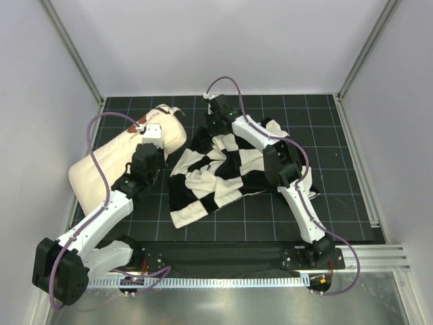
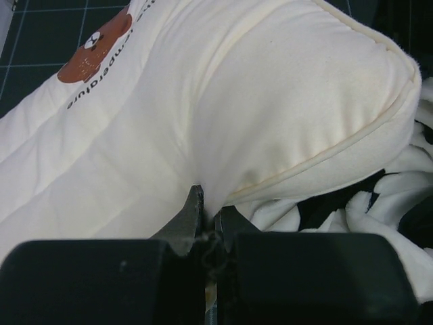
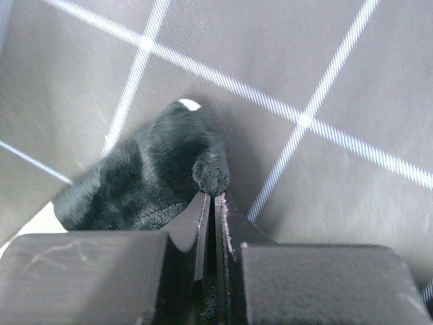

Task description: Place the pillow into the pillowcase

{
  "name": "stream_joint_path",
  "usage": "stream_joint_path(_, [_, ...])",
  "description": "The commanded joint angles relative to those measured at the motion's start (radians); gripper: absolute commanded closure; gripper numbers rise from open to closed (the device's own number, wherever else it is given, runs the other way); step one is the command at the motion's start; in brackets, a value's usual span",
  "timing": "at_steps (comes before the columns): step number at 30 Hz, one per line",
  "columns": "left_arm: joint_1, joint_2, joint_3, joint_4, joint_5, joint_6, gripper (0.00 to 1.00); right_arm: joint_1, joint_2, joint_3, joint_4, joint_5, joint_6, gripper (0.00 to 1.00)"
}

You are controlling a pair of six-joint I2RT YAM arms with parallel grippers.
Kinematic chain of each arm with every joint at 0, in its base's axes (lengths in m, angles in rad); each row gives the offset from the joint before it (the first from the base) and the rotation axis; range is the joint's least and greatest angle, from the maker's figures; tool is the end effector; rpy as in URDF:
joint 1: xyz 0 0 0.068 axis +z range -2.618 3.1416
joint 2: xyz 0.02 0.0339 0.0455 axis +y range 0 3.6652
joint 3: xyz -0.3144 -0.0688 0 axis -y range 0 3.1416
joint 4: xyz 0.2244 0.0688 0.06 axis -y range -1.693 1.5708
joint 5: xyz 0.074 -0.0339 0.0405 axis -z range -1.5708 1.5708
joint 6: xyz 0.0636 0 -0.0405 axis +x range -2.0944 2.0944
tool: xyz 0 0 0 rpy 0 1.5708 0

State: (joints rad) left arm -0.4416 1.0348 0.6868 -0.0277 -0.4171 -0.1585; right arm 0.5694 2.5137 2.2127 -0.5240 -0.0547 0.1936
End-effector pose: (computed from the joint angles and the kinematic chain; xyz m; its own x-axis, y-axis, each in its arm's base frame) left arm 0.2043 -0.0681 0.3152 -0.3355 -0.0010 -0.9421 -0.0029 1.0000 0.0000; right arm 0.5033 0.3263 0.1880 -0.7167 -0.2307 -0.6582 -0.4399 0.8818 0.1700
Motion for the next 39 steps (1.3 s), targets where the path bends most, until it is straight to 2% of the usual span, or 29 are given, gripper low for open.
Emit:
stream_joint_path(1, [0.003, -0.033, 0.014, 0.103, -0.011, -0.041, 1.0, 0.003, 0.003, 0.097, 0.128, -0.033, 0.015, 0.96])
stream_joint_path(5, [0.001, -0.021, 0.016, 0.106, -0.002, -0.049, 1.0, -0.009, -0.012, 0.088, 0.313, -0.076, 0.055, 0.96])
stream_joint_path(12, [0.001, -0.024, 0.011, 0.111, -0.002, -0.046, 1.0, -0.028, 0.0, 0.14, 0.511, -0.143, 0.116, 0.95])
stream_joint_path(14, [0.003, -0.027, 0.011, 0.107, -0.006, -0.042, 1.0, -0.028, 0.014, 0.149, 0.574, -0.157, 0.133, 0.83])
stream_joint_path(15, [0.003, -0.028, 0.01, 0.107, -0.008, -0.041, 1.0, -0.028, 0.019, 0.153, 0.587, -0.163, 0.148, 0.56])
stream_joint_path(17, [0.003, -0.033, 0.01, 0.104, -0.014, -0.039, 1.0, -0.028, 0.023, 0.166, 0.607, -0.197, 0.165, 0.39])
stream_joint_path(18, [0.003, -0.035, 0.01, 0.103, -0.015, -0.039, 1.0, -0.029, 0.019, 0.165, 0.611, -0.203, 0.174, 0.23])
stream_joint_path(20, [0.001, -0.041, 0.013, 0.094, -0.018, -0.038, 1.0, -0.028, -0.019, 0.142, 0.601, -0.214, 0.187, 0.16])
stream_joint_path(23, [0.0, -0.05, 0.023, 0.081, -0.011, -0.038, 1.0, -0.029, -0.102, 0.037, 0.578, -0.195, 0.168, 0.14])
stream_joint_path(24, [-0.005, -0.056, 0.025, 0.078, -0.011, -0.038, 1.0, -0.029, -0.174, 0.004, 0.564, -0.189, 0.159, 0.14])
stream_joint_path(28, [-0.017, -0.061, 0.028, 0.075, -0.002, -0.038, 1.0, -0.029, -0.363, -0.161, 0.428, -0.169, 0.116, 0.15])
stream_joint_path(34, [-0.017, -0.07, 0.005, 0.101, -0.014, 0.002, 1.0, -0.005, -0.668, -0.525, 0.335, -0.195, 0.155, 0.21])
stream_joint_path(35, [-0.017, -0.074, -0.003, 0.104, -0.008, 0.002, 1.0, 0.003, -0.705, -0.607, 0.302, -0.177, 0.159, 0.21])
stream_joint_path(39, [-0.016, -0.09, -0.024, 0.121, 0.05, -0.004, 1.0, 0.067, -0.803, -0.737, 0.207, -0.067, 0.176, 0.25])
